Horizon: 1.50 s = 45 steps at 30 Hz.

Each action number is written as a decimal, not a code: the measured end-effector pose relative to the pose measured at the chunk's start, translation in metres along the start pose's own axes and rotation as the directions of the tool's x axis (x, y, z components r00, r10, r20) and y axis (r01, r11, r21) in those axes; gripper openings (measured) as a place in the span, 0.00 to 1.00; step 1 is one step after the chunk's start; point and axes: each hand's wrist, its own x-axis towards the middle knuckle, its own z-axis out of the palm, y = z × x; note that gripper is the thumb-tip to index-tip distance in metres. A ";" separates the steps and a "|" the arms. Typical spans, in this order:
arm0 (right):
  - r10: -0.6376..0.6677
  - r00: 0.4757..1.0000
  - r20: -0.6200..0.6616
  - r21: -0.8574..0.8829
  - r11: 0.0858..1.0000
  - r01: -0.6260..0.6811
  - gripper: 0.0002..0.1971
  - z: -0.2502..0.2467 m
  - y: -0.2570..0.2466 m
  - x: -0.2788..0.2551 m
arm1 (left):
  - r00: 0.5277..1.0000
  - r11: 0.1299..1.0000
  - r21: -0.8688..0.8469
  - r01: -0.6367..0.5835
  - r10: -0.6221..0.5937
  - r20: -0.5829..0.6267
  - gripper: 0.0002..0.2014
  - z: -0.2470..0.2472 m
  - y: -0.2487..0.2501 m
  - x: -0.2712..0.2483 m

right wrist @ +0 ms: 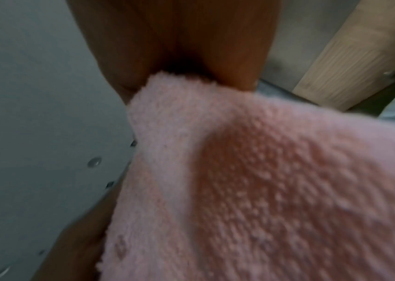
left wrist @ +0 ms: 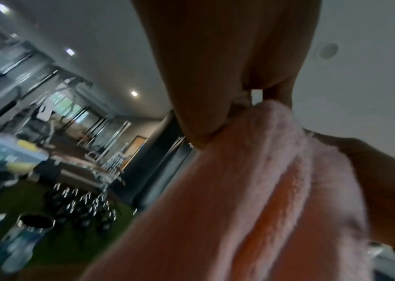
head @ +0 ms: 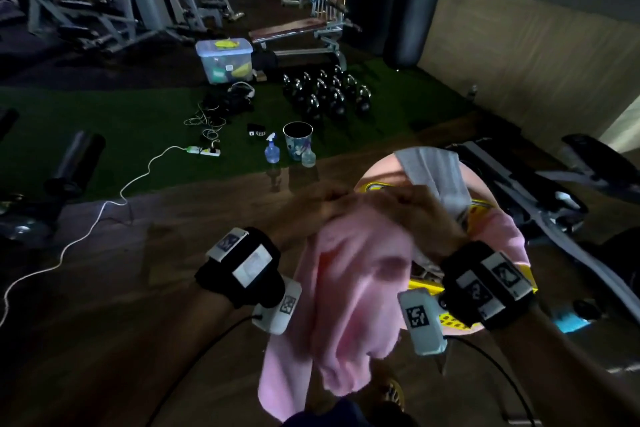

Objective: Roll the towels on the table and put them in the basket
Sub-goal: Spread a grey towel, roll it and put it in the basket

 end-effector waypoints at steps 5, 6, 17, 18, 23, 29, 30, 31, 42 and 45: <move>0.080 0.986 -0.144 0.130 0.990 -0.061 0.23 -0.004 0.002 0.006 | 0.996 0.992 -0.118 0.038 -0.047 -0.071 0.13 -0.009 -0.012 -0.006; 0.069 0.997 -0.045 0.067 0.996 -0.066 0.18 0.009 0.004 0.002 | 0.998 0.996 -0.092 0.016 -0.021 -0.054 0.11 -0.011 -0.008 -0.008; -0.036 0.999 0.040 0.136 0.990 0.030 0.15 0.045 0.013 -0.002 | 0.996 0.999 0.028 0.045 -0.043 -0.081 0.25 -0.019 -0.026 -0.019; -0.025 0.993 0.116 0.036 0.999 0.021 0.12 0.049 0.014 -0.003 | 0.997 0.995 0.085 0.042 -0.036 -0.068 0.23 -0.022 -0.027 -0.018; -0.048 0.999 -0.019 0.226 0.973 0.051 0.17 0.043 0.019 0.003 | 0.997 0.981 0.194 0.014 0.002 -0.082 0.18 -0.025 -0.035 -0.024; -0.045 0.990 0.130 -0.037 0.998 0.050 0.14 0.049 0.012 0.001 | 0.989 0.985 0.174 0.019 0.006 -0.146 0.24 -0.034 -0.039 -0.023; -0.058 0.980 0.192 -0.104 0.991 0.079 0.14 0.050 0.009 -0.001 | 0.990 0.987 0.159 0.015 0.008 -0.144 0.24 -0.034 -0.035 -0.020; -0.083 0.975 0.208 -0.068 0.993 0.099 0.14 0.049 0.009 0.000 | 0.993 0.984 0.177 -0.001 0.022 -0.117 0.24 -0.035 -0.034 -0.018; -0.030 0.976 0.216 0.127 0.992 0.003 0.08 0.050 0.003 0.005 | 0.984 0.995 0.087 -0.049 0.063 -0.165 0.23 -0.027 -0.026 -0.009; 0.028 1.000 -0.006 0.452 0.892 -0.022 0.23 0.035 0.017 0.013 | 0.988 0.992 0.120 -0.035 0.052 -0.148 0.18 -0.027 -0.039 -0.011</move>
